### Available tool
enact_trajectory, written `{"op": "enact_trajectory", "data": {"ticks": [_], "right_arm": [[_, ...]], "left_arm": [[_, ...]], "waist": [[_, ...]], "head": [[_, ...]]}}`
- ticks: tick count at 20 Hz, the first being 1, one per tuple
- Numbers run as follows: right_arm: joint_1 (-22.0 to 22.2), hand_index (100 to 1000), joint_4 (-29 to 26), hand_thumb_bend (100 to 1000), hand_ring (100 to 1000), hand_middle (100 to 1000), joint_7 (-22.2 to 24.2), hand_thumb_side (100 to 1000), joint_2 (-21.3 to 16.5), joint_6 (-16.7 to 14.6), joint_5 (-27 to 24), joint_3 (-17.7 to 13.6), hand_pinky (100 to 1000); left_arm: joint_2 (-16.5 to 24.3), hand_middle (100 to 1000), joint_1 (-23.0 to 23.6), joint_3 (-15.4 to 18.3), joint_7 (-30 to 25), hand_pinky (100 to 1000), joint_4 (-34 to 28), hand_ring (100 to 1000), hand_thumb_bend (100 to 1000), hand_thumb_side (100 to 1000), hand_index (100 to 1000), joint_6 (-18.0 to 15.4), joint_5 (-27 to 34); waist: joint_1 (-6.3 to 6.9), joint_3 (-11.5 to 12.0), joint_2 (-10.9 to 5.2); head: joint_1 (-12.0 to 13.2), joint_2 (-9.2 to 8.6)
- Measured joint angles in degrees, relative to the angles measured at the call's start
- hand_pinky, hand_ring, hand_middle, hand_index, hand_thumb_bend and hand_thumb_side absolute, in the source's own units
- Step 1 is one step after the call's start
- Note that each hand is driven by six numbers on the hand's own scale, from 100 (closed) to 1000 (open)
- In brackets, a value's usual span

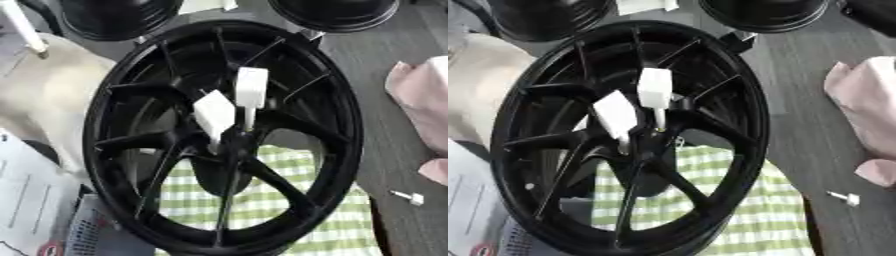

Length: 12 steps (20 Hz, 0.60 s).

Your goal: Pull the pin out of the wheel hub.

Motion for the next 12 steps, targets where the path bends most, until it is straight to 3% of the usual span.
{"op": "enact_trajectory", "data": {"ticks": [6, 12], "right_arm": [[0.3, 754, -0.4, 342, 711, 648, -0.6, 386, 0.0, -0.2, -0.5, -0.7, 847], [0.8, 754, -0.7, 342, 711, 647, -0.9, 387, 0.0, -0.2, -1.0, -1.1, 848]], "left_arm": [[2.4, 505, 10.0, 5.6, 7.1, 757, 0.7, 650, 580, 364, 410, -0.1, -2.2], [2.2, 527, 17.1, 8.3, 10.9, 763, 3.4, 666, 610, 367, 445, 0.1, -7.7]], "waist": [[-1.39, -0.3, 0.01], [-2.45, -1.4, 0.05]], "head": [[0.6, -0.68], [1.1, -0.17]]}}
